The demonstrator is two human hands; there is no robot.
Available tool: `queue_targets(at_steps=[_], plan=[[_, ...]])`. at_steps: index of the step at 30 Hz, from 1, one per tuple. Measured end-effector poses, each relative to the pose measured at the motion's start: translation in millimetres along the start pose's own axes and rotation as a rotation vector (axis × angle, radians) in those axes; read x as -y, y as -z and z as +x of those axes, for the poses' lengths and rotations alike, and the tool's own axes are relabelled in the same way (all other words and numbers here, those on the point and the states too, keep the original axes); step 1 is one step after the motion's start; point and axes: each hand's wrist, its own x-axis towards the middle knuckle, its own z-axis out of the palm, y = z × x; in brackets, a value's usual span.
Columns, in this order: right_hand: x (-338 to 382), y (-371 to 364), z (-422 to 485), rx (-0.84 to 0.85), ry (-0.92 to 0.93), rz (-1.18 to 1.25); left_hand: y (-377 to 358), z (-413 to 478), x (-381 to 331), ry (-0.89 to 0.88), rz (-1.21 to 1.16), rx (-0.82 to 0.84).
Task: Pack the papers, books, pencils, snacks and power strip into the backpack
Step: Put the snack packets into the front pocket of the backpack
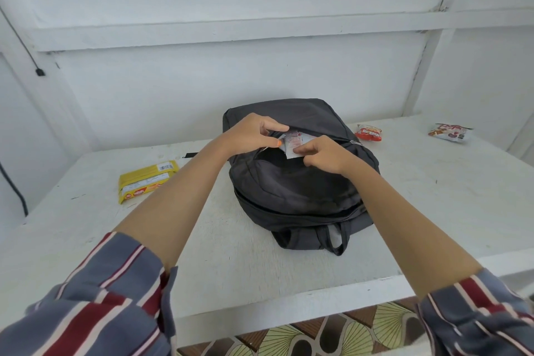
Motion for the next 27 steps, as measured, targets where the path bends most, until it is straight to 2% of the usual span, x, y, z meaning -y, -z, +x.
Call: queue_targets(at_steps=[7, 14, 18, 23, 27], plan=[[4, 0, 7, 0.021, 0.021, -0.145, 1, -1, -3, 0.005, 0.033, 0.016], [-1, 24, -14, 0.094, 0.075, 0.037, -2, -2, -9, 0.040, 0.022, 0.116], [-16, 41, -25, -0.044, 0.049, 0.217, -9, 8, -19, 0.039, 0.105, 0.047], [-39, 56, -38, -0.186, -0.010, 0.331, -26, 33, -35, -0.050, 0.124, -0.119], [-65, 72, -49, -0.281, -0.076, 0.327, -49, 57, -54, -0.139, 0.088, -0.122]])
